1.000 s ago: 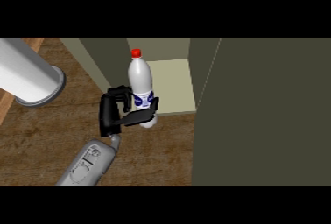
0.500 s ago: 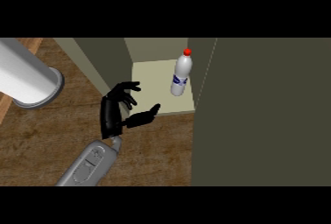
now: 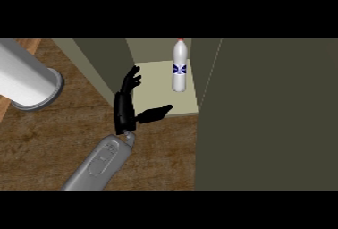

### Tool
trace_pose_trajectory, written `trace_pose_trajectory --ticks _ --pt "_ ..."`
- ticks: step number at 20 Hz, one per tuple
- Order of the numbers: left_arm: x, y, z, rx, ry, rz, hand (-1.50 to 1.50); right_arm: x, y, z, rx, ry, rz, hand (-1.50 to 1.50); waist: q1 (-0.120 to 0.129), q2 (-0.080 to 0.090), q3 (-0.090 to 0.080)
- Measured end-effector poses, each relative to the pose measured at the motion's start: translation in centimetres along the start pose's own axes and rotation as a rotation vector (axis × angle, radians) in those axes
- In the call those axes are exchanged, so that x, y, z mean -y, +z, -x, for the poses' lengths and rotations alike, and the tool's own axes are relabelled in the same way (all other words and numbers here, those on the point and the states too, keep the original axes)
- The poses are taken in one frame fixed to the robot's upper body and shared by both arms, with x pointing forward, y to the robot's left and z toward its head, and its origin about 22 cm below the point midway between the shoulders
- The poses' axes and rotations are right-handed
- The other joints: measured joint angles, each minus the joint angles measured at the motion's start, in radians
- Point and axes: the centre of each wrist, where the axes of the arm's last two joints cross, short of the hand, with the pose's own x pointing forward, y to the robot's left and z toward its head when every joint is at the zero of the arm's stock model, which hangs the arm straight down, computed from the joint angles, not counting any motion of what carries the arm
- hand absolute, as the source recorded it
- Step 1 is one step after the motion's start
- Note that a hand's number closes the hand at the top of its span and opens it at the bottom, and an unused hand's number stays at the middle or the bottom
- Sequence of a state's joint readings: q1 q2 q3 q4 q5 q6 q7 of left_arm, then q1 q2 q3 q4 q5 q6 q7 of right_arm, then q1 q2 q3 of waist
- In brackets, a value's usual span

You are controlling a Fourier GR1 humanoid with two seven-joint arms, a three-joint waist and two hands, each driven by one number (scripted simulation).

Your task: Pick up the bottled water, place it into the cabinet and close the cabinet

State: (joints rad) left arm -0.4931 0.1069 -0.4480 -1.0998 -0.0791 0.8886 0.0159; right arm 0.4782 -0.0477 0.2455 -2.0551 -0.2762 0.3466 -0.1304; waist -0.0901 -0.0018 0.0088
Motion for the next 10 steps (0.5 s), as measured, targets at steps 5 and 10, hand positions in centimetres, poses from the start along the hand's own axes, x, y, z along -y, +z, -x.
trace_pose_trajectory --ticks 5,10 --pt "0.24 -0.1 -0.37 -0.022 0.047 0.004 -1.5 -0.22 0.2 0.07 0.004 -0.003 0.004 -1.5 0.007 -0.001 -0.003" --pt "0.08 -0.09 -0.65 -0.01 0.152 0.04 -1.5 0.05 0.54 -0.05 0.011 0.01 0.008 -1.5 0.018 0.003 -0.007"
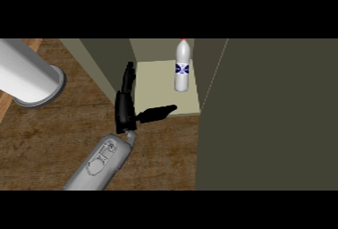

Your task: Pick up the bottled water, place it into the cabinet and close the cabinet

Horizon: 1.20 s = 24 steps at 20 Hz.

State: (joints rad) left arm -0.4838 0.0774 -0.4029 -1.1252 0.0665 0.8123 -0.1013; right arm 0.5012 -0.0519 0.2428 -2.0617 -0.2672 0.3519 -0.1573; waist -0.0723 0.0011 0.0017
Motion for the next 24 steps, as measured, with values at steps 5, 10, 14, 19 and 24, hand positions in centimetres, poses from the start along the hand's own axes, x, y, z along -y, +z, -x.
trace_pose_trajectory --ticks 5,10,14,19,24 --pt "-0.3 0.0 -0.1 0.016 0.134 0.082 -1.5 -0.2 -0.2 -0.1 0.007 0.011 0.012 -1.5 0.017 0.001 -0.003" --pt "-0.4 0.0 0.4 0.067 0.244 0.166 -1.5 -0.4 0.2 -0.1 0.006 0.02 0.031 -1.5 0.035 -0.002 -0.004" --pt "-0.5 -0.1 0.8 0.097 0.318 0.229 -1.5 -0.6 0.4 -0.5 0.003 0.024 0.042 -1.5 0.048 -0.004 -0.003" --pt "-0.5 0.0 0.8 0.109 0.385 0.267 -1.5 -0.6 0.2 -0.9 0.002 0.029 0.047 -1.5 0.059 -0.002 -0.004" --pt "-2.2 0.0 0.3 0.115 0.423 0.326 -1.5 -0.9 0.8 -1.4 0.001 0.033 0.06 -1.5 0.063 0.001 -0.005"
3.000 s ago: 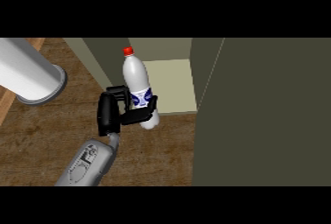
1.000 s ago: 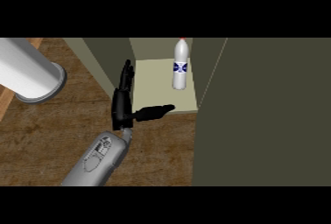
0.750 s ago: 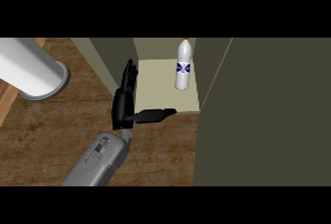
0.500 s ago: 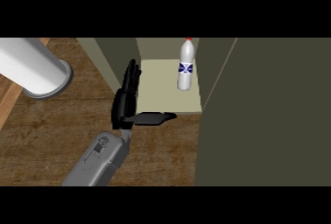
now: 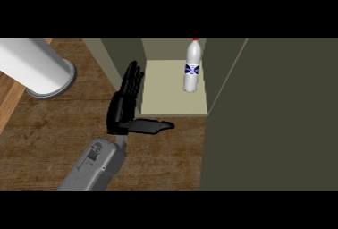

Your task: Pick up the bottled water, place it into the cabinet and close the cabinet

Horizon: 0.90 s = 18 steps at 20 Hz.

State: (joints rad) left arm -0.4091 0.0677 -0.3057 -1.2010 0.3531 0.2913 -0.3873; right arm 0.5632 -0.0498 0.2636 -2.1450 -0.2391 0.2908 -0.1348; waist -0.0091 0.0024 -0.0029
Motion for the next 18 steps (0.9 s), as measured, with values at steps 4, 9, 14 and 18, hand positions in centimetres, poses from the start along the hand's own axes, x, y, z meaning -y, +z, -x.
trace_pose_trajectory --ticks 4,9,14,18 --pt "0.0 0.8 -2.0 0.007 0.034 0.015 -1.5 -0.6 0.2 0.3 -0.006 -0.002 0.004 -1.5 0.005 -0.001 0.001" --pt "-0.5 2.5 -4.9 0.048 0.073 0.008 -1.5 -0.4 0.8 0.4 -0.013 -0.001 0.002 -1.5 0.008 -0.003 0.002" --pt "-0.3 6.1 -6.7 0.081 0.111 0.014 -1.5 -1.1 0.7 0.4 -0.009 0.002 -0.002 -1.5 0.01 -0.005 0.003" --pt "0.0 8.5 -8.2 0.079 0.145 0.036 -1.5 -1.1 0.9 -0.9 -0.018 0.043 -0.042 -1.5 0.01 -0.005 0.003"
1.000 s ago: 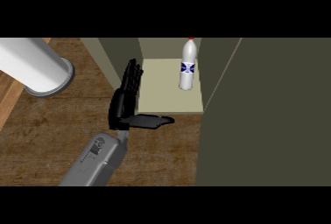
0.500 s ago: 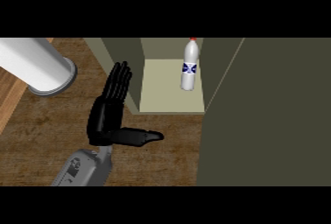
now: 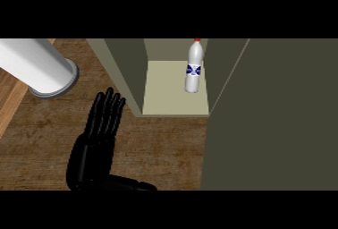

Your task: Pick up the bottled water, place it into the cabinet and close the cabinet

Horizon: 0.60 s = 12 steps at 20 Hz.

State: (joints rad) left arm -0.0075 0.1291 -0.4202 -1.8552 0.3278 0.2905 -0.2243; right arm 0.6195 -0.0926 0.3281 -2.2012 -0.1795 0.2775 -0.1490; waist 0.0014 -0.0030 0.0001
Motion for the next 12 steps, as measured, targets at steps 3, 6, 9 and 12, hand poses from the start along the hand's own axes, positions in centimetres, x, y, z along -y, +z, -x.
trace_pose_trajectory --ticks 3,6,9,12 --pt "0.2 1.2 -1.4 0.006 0.022 0.016 -1.5 -0.1 0.0 -0.2 -0.032 0.034 -0.074 1.5 0.002 0.0 0.0" --pt "0.0 3.0 -2.7 0.011 0.041 0.015 -1.5 -0.4 0.0 0.1 -0.068 0.056 -0.151 1.5 0.005 -0.001 -0.001" --pt "-1.1 4.7 -3.6 0.028 0.03 -0.012 -1.5 -0.5 0.3 -0.3 -0.09 0.093 -0.237 1.5 0.009 0.0 0.0" --pt "-2.3 5.9 -5.1 0.043 0.018 -0.034 -1.5 -1.4 0.1 -1.0 -0.124 0.113 -0.296 1.5 0.013 0.006 0.002"
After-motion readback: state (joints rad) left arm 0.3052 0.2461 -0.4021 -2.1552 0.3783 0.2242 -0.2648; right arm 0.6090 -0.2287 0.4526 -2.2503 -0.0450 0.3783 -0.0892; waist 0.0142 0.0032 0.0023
